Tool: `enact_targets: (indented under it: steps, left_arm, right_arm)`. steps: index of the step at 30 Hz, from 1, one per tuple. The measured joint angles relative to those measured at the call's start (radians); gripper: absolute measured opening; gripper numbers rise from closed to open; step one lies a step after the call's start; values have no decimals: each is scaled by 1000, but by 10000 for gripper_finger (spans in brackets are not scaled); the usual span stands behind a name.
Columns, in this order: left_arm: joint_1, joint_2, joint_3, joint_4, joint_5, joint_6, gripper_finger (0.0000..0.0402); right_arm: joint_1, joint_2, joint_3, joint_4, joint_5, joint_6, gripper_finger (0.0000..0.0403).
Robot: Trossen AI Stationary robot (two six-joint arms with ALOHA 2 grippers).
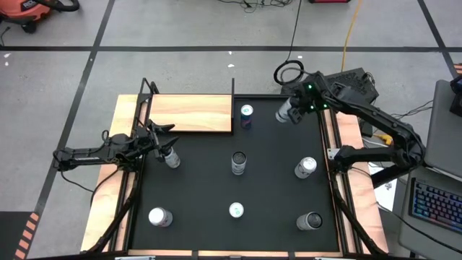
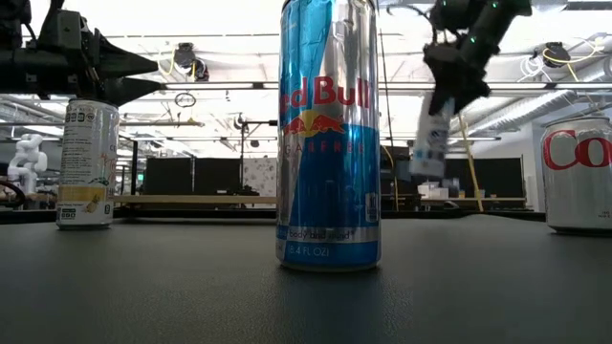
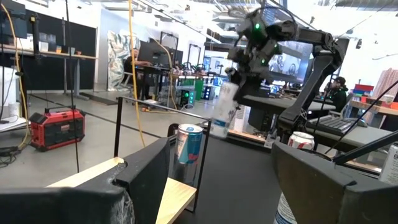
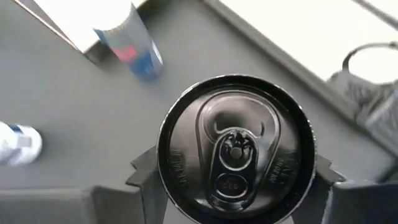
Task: Place canned beverage on shelf
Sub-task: Put the top white-blue soda can on the shelf
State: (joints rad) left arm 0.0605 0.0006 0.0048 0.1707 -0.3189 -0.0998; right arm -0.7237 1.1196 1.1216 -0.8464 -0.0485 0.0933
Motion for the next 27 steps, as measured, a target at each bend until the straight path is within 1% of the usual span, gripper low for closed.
enact_targets:
  steps: [6, 13, 21, 27]
  left_arm:
    - [0, 0, 0, 0, 0, 0, 283]
    - [0, 0, 0, 0, 0, -1, 283]
    - [0, 0, 0, 0, 0, 0, 283]
    - [0, 0, 0, 0, 0, -1, 283]
  right_arm:
    - [39, 6, 91, 71, 1, 0, 218]
    - [79, 52, 225, 153, 0, -9, 218]
    - [118, 162, 348, 256, -4, -34, 219]
    - [138, 260, 409, 302, -4, -53, 219]
